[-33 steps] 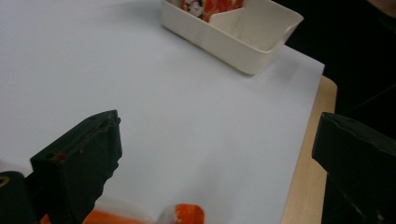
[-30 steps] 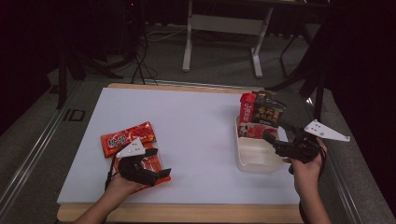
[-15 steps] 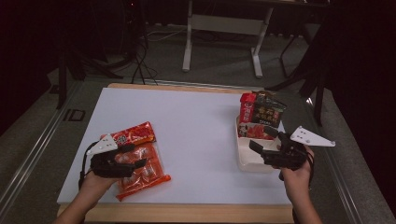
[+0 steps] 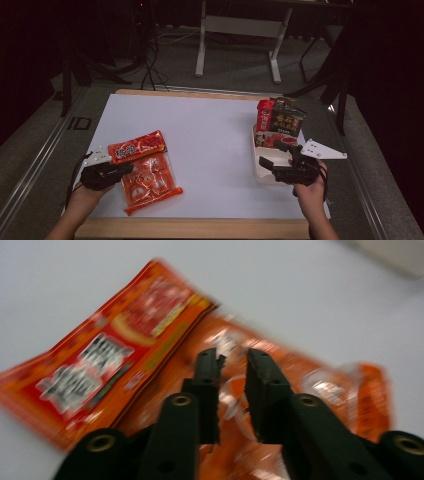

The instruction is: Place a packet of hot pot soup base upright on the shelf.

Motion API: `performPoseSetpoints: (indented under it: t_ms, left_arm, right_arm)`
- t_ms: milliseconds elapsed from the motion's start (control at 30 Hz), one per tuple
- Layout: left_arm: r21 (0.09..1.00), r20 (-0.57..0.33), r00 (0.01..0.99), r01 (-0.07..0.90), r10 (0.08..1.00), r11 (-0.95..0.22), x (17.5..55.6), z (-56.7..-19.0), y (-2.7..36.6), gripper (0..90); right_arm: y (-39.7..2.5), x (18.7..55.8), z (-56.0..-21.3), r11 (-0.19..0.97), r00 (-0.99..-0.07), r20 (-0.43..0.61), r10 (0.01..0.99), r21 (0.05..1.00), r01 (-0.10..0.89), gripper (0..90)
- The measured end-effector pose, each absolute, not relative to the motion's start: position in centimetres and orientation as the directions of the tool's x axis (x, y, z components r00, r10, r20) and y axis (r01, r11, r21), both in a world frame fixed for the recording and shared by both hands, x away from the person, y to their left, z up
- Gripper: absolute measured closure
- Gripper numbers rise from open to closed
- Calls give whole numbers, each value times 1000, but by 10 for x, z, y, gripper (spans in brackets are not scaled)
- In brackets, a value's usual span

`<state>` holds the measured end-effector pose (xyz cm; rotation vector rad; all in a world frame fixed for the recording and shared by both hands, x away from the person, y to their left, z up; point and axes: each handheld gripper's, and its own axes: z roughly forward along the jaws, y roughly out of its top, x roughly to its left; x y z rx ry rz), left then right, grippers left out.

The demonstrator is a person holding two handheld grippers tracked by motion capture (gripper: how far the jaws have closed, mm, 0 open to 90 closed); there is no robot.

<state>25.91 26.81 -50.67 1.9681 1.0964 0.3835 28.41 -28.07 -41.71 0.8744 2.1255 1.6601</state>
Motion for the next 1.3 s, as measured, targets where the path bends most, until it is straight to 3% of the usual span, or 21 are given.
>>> performPoseSetpoints:
  t_ms: [200,567,1300]
  left_arm:
    - [732,-96,520,615,849,-293,260,-522,282,895]
    - [668,-111,495,680,862,-304,267,-541,283,898]
    - [665,-59,578,631,814,-400,293,-538,245,899]
  right_arm:
    - [-278,285,-419,157,-778,120,617,950,271,152]
    - [-279,284,-419,155,-780,119,615,951,267,152]
    - [-278,284,-420,154,-784,128,607,949,275,152]
